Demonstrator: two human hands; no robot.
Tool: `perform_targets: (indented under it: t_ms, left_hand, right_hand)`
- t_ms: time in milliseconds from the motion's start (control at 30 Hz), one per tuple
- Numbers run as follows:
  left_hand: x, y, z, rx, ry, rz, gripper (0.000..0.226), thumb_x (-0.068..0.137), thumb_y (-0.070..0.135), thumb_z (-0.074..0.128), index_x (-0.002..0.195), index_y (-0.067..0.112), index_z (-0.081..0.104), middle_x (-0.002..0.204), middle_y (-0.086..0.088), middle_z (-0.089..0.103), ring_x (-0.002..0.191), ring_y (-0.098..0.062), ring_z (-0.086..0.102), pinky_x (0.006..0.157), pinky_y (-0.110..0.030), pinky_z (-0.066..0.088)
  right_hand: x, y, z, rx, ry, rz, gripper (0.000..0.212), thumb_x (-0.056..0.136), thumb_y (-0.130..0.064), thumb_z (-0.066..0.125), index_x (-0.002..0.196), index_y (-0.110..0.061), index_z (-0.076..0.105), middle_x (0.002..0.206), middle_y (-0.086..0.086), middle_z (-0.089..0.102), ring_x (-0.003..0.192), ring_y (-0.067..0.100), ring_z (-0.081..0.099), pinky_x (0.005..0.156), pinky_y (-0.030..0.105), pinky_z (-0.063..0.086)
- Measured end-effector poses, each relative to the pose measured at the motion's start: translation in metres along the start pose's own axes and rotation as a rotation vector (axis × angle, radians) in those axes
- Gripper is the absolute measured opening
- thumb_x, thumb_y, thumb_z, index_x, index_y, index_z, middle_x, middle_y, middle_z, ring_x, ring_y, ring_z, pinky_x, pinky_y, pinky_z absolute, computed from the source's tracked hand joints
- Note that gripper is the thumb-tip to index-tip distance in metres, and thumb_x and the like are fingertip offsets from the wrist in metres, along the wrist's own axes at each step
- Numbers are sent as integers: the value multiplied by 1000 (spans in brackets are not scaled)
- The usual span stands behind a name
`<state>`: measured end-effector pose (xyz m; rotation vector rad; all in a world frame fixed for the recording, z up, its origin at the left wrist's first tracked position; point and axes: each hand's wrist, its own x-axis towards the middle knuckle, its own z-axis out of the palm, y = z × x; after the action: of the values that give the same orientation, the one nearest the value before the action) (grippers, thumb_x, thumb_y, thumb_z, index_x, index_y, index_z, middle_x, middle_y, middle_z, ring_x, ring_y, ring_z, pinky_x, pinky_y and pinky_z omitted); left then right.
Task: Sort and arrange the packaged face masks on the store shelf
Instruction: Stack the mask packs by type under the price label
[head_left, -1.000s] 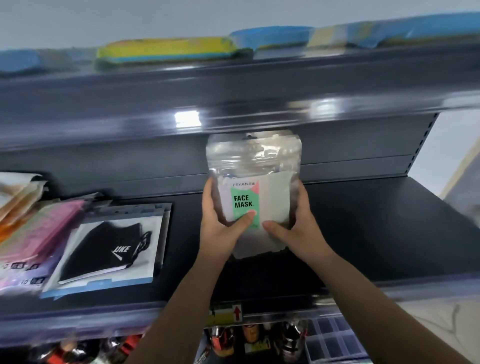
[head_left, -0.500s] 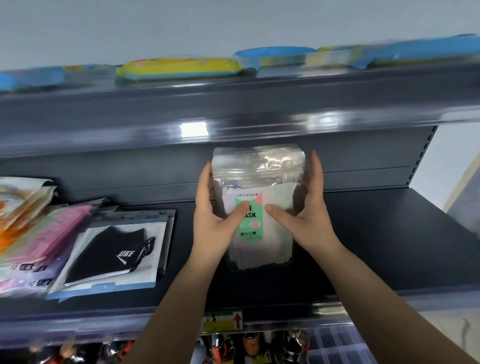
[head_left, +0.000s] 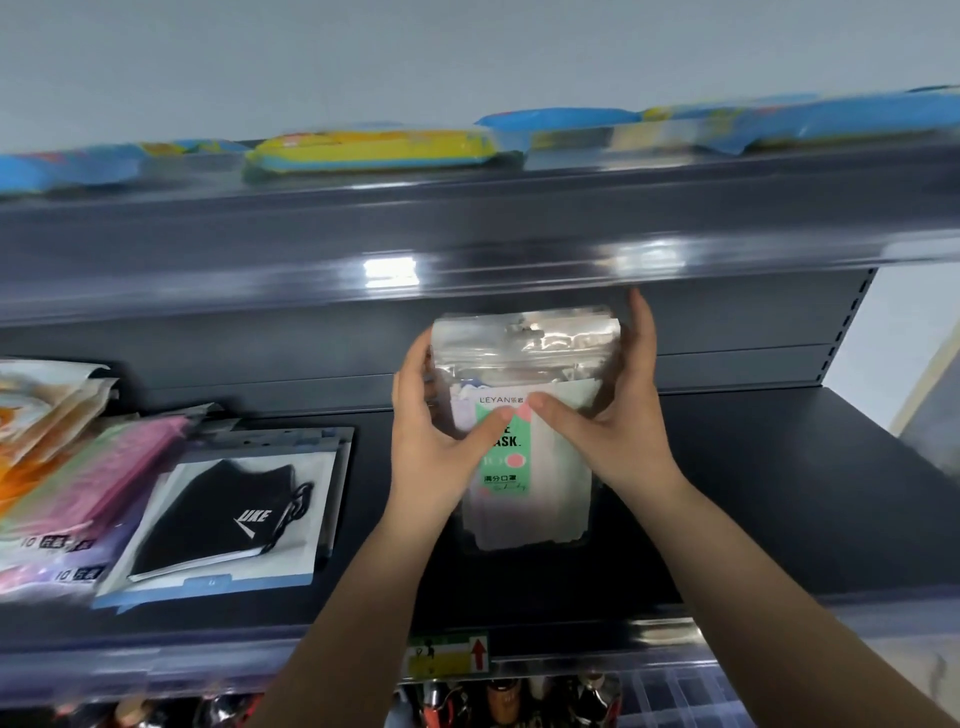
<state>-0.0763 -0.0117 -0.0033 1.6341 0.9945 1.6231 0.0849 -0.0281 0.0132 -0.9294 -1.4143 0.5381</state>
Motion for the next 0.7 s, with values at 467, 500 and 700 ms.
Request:
perform_targets:
  t_ms: [467,500,700]
  left_hand:
    - [-24,-19,8,120,-10,-104,70,82,13,71,142,22,36,126,2,46,115,-2,50,80,-5,46]
    - [-25,-20,7,118,-24,-111,70,80,15,72,141,24,37,125,3,47,114,-2,50,80,-5,46]
    - [-50,-37,16,-2,-128,-234,65,86,-2,61,139,21,30,116,12,53,107,-1,57,70,-10,50]
  right_hand:
    - [-26,19,-9,-142,23,235,81,69,-11,81,136,-21,35,112,-14,61,103,1,60,78,18,53]
    - [-27,20,-12,-152,2,252,81,69,-12,81,135,-22,35,112,-15,61,103,2,60,77,18,53]
    - [-55,44,-16,-178,-191,415,92,70,-6,79,140,-28,22,111,-21,50,113,10,52,76,17,51]
